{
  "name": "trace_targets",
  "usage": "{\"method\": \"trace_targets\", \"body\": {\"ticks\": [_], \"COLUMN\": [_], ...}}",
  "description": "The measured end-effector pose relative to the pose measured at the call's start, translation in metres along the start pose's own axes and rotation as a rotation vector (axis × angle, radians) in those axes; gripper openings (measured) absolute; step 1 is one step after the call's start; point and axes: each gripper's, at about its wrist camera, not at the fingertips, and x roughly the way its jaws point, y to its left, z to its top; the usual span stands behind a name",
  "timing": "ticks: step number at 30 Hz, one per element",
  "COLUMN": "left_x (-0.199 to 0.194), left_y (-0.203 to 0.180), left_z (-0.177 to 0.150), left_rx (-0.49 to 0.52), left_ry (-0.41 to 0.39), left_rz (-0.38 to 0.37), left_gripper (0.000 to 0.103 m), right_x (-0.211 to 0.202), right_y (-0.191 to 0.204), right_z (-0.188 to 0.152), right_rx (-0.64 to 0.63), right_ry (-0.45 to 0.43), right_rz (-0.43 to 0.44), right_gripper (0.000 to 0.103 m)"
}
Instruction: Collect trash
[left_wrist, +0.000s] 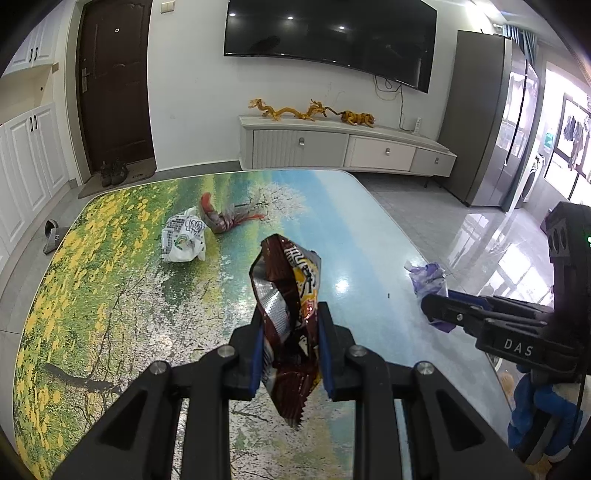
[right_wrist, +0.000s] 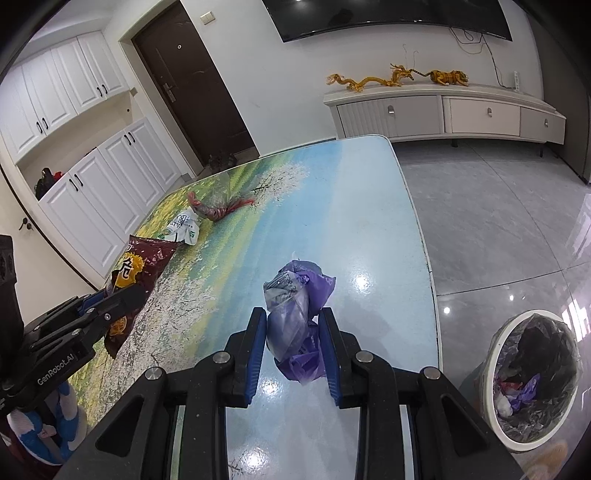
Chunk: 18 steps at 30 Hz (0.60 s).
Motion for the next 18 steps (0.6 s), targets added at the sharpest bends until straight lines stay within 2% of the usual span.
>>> {"method": "trace_targets", "body": {"ticks": [12, 18], "left_x": [0.003, 0.012], "left_y": [-0.027, -0.058], "left_z": [0.001, 0.011], "left_rx": [0.014, 0.073], "left_ry": [0.031, 0.044], "left_rz": [-0.04, -0.082], "left_gripper": [0.024, 0.024], "right_x": [-0.019, -0.039], "right_y": [-0.011, -0.036], "right_z": [-0.015, -0.017], "right_rx": [0.008, 0.055], "right_ry": [-0.02, -0.064], "right_rz": [0.009, -0.023], "right_gripper": [0.027, 0.027]}}
